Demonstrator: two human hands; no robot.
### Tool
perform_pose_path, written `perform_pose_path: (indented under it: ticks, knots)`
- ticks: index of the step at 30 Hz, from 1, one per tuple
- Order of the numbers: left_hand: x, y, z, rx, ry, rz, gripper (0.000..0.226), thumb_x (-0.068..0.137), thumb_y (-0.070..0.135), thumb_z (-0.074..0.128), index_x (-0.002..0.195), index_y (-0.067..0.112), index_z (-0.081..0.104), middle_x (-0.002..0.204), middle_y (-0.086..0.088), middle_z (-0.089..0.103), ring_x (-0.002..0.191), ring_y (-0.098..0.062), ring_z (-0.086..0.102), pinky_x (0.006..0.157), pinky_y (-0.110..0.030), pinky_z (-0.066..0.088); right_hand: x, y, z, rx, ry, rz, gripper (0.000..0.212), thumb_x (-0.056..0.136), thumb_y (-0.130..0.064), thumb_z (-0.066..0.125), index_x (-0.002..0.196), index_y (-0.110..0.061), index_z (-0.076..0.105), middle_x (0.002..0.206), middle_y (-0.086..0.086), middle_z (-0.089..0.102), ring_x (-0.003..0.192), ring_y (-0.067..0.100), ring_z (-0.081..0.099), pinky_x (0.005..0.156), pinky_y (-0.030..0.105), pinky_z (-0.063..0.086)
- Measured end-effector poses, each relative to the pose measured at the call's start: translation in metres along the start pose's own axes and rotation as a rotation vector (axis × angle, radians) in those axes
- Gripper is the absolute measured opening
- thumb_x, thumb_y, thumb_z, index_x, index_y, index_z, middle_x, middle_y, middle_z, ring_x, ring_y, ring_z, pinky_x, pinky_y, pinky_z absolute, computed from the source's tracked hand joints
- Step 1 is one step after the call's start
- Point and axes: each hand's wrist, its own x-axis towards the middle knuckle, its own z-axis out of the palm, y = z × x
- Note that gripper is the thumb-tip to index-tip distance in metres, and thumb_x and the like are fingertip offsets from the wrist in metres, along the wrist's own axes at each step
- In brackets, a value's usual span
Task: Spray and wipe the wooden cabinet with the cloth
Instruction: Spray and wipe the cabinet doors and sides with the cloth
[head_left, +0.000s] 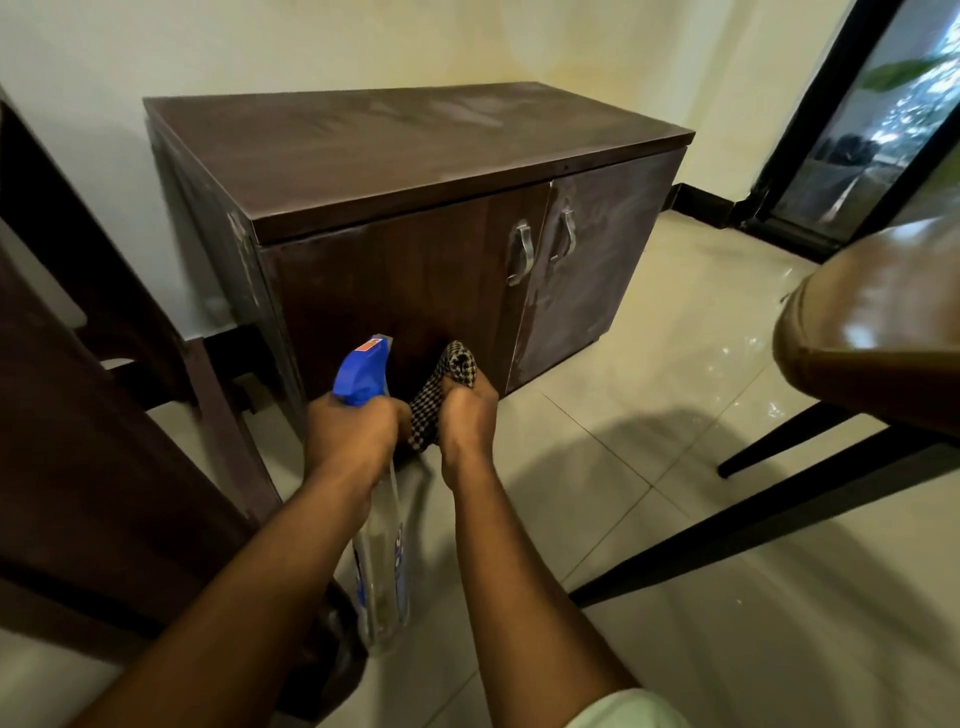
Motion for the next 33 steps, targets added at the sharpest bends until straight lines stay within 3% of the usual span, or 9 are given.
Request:
perform_pose_path:
  ticks: [4, 6, 9, 13, 15, 22, 26, 29, 33]
  knots:
    - [0.001, 0.011, 0.007, 0.031, -0.020, 0.019, 0.033, 0.079, 0.004, 0.061, 0.106, 0.024, 0.062, 0.088, 0.000, 0.061, 0.084, -0.021, 0.060, 0.078, -0.038, 0.051, -0.008, -0.004, -0.001, 0.053, 0.067, 0.025, 0.035, 0.095, -0.019, 0.047, 0.128, -0.021, 0.059, 0.123, 0.001, 0.064, 0.114, 0.018, 0.058, 0.103, 0.044, 0.046]
    - [-0.002, 0.021, 0.009, 0.080, -0.041, 0.036, 0.032, 0.079, 0.006, 0.062, 0.099, 0.030, 0.064, 0.094, -0.001, 0.065, 0.089, -0.023, 0.064, 0.087, -0.045, 0.054, -0.021, -0.010, -0.005, 0.074, 0.092, -0.005, 0.038, 0.095, -0.014, 0.047, 0.130, -0.020, 0.057, 0.125, 0.000, 0.063, 0.116, 0.016, 0.057, 0.105, 0.041, 0.045]
    - [-0.012, 0.041, 0.012, 0.115, -0.071, 0.010, 0.028, 0.081, 0.005, 0.062, 0.099, 0.026, 0.065, 0.094, -0.007, 0.067, 0.090, -0.027, 0.066, 0.086, -0.047, 0.054, -0.036, -0.031, -0.012, 0.072, 0.124, -0.013, 0.037, 0.095, -0.009, 0.046, 0.129, -0.018, 0.057, 0.120, -0.002, 0.064, 0.112, 0.013, 0.059, 0.104, 0.039, 0.045]
    - [-0.027, 0.072, 0.011, 0.078, -0.057, -0.028, 0.028, 0.081, 0.001, 0.062, 0.103, 0.019, 0.064, 0.086, -0.004, 0.063, 0.078, -0.019, 0.060, 0.074, -0.036, 0.052, -0.055, -0.071, -0.012, 0.076, 0.172, -0.029, 0.039, 0.093, -0.003, 0.046, 0.127, -0.018, 0.058, 0.107, -0.013, 0.064, 0.107, 0.009, 0.059, 0.104, 0.040, 0.045]
    - [-0.034, 0.091, 0.009, 0.057, -0.037, -0.049, 0.027, 0.081, 0.000, 0.062, 0.101, 0.018, 0.064, 0.083, -0.002, 0.062, 0.075, -0.016, 0.059, 0.070, -0.032, 0.049, -0.066, -0.096, -0.006, 0.085, 0.175, -0.023, 0.042, 0.092, -0.001, 0.046, 0.130, -0.017, 0.056, 0.113, -0.009, 0.064, 0.112, 0.011, 0.058, 0.106, 0.040, 0.043]
    - [-0.071, 0.163, -0.002, 0.042, -0.062, -0.071, 0.027, 0.081, -0.004, 0.062, 0.089, 0.022, 0.064, 0.093, -0.003, 0.068, 0.089, -0.017, 0.065, 0.079, -0.034, 0.052, -0.094, -0.177, 0.016, 0.086, 0.164, 0.073, 0.042, 0.095, -0.006, 0.045, 0.135, -0.016, 0.051, 0.130, -0.001, 0.059, 0.119, 0.013, 0.054, 0.107, 0.041, 0.042]
    - [-0.081, 0.197, 0.003, 0.065, -0.090, -0.128, 0.027, 0.082, -0.002, 0.062, 0.094, 0.023, 0.063, 0.097, -0.004, 0.068, 0.094, -0.020, 0.065, 0.082, -0.036, 0.051, -0.101, -0.214, 0.012, 0.093, 0.187, 0.098, 0.041, 0.096, -0.008, 0.044, 0.134, -0.018, 0.052, 0.125, -0.004, 0.061, 0.118, 0.012, 0.055, 0.105, 0.037, 0.045]
    - [-0.086, 0.226, 0.017, 0.077, -0.130, -0.161, 0.023, 0.084, -0.002, 0.060, 0.089, 0.021, 0.058, 0.087, -0.006, 0.064, 0.083, -0.020, 0.062, 0.067, -0.026, 0.051, -0.100, -0.236, 0.006, 0.085, 0.197, 0.148, 0.037, 0.098, -0.007, 0.044, 0.131, -0.021, 0.055, 0.114, -0.012, 0.063, 0.113, 0.010, 0.058, 0.099, 0.031, 0.048]
    - [-0.094, 0.258, 0.037, 0.121, -0.159, -0.223, 0.022, 0.089, 0.004, 0.058, 0.079, 0.022, 0.049, 0.077, -0.004, 0.056, 0.067, -0.013, 0.054, 0.051, -0.019, 0.045, -0.097, -0.256, -0.001, 0.062, 0.194, 0.226, 0.040, 0.098, -0.007, 0.044, 0.135, -0.017, 0.052, 0.124, -0.001, 0.063, 0.115, 0.017, 0.059, 0.101, 0.041, 0.048]
